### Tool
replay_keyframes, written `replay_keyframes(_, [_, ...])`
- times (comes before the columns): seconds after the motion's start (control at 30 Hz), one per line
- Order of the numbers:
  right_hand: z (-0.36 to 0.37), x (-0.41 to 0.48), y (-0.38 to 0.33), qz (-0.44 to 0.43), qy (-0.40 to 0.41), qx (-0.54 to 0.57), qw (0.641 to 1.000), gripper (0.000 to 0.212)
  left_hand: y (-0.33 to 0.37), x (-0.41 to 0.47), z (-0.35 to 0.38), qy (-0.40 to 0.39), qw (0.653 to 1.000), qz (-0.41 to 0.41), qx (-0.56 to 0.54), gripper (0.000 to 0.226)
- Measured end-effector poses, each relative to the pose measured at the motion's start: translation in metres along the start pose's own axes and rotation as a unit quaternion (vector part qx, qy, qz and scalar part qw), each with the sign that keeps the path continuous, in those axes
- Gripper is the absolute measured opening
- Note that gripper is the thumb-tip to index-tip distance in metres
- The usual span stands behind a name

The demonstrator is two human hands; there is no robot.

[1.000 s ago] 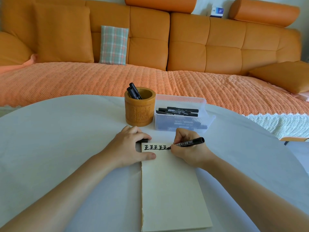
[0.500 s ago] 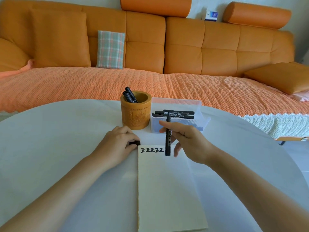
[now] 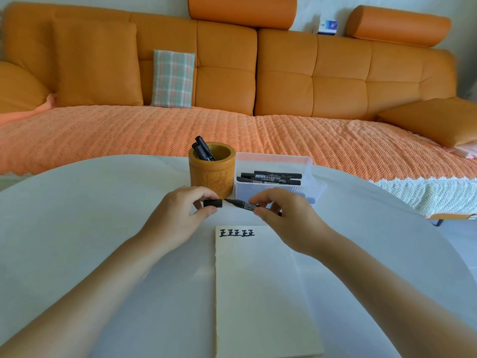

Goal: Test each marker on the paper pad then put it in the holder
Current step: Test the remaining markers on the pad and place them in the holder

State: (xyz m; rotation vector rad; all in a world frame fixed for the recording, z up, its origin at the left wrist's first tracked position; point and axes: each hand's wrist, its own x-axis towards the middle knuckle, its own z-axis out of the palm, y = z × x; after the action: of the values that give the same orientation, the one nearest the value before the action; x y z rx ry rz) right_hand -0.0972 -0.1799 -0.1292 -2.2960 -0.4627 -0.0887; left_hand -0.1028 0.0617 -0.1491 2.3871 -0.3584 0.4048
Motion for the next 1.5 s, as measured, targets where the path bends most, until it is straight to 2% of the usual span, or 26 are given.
replay_keyframes(0.17, [0.003,0.0,0.005,-0.018,0.017,-0.079,0.997,0.016,0.0,-0.002,0.0,-0.011,1.0,0.013,0.006,0.019])
replay_keyframes(0.43, [0.009,-0.001,0.004,-0.038,-0.019,-0.098,0.994,0.017,0.001,-0.002,0.006,-0.058,0.998,0.039,0.003,0.017])
replay_keyframes(0.5, [0.01,-0.002,0.004,-0.057,-0.025,-0.088,0.994,0.016,0.006,-0.002,0.007,-0.071,0.996,0.057,0.008,0.014])
replay_keyframes(0.63, [0.008,-0.001,0.009,-0.106,-0.037,-0.101,0.989,0.029,0.008,0.0,0.004,-0.1,0.994,0.054,0.006,0.016])
replay_keyframes(0.73, [0.007,0.0,0.012,-0.177,-0.019,-0.12,0.977,0.02,0.01,0.002,0.001,-0.135,0.99,0.044,-0.007,0.016])
replay_keyframes(0.83, [0.005,-0.001,0.013,-0.216,0.0,-0.159,0.963,0.021,0.016,0.0,-0.002,-0.138,0.989,0.046,-0.027,0.023])
replay_keyframes(1.0, [0.005,-0.002,0.006,-0.175,-0.012,-0.13,0.976,0.017,0.018,-0.001,-0.002,-0.101,0.991,0.075,-0.037,0.017])
replay_keyframes(1.1, [0.003,0.0,0.002,-0.084,-0.09,-0.003,0.992,0.016,0.015,-0.001,-0.002,-0.073,0.988,0.136,0.0,0.016])
replay_keyframes(1.27, [0.006,-0.003,0.0,0.041,-0.175,0.176,0.968,0.028,0.014,-0.004,-0.005,-0.057,0.973,0.218,0.046,0.029])
replay_keyframes(1.3, [0.007,-0.005,-0.001,0.041,-0.181,0.17,0.968,0.029,0.013,-0.005,-0.003,-0.056,0.973,0.221,0.048,0.029])
replay_keyframes(1.37, [0.01,-0.004,-0.005,0.008,-0.162,0.091,0.982,0.028,0.009,-0.004,0.0,-0.049,0.979,0.195,0.035,0.025])
replay_keyframes(1.5, [0.006,0.004,-0.012,-0.05,-0.106,-0.076,0.99,0.017,0.008,0.0,0.003,-0.029,0.994,0.098,-0.039,0.02])
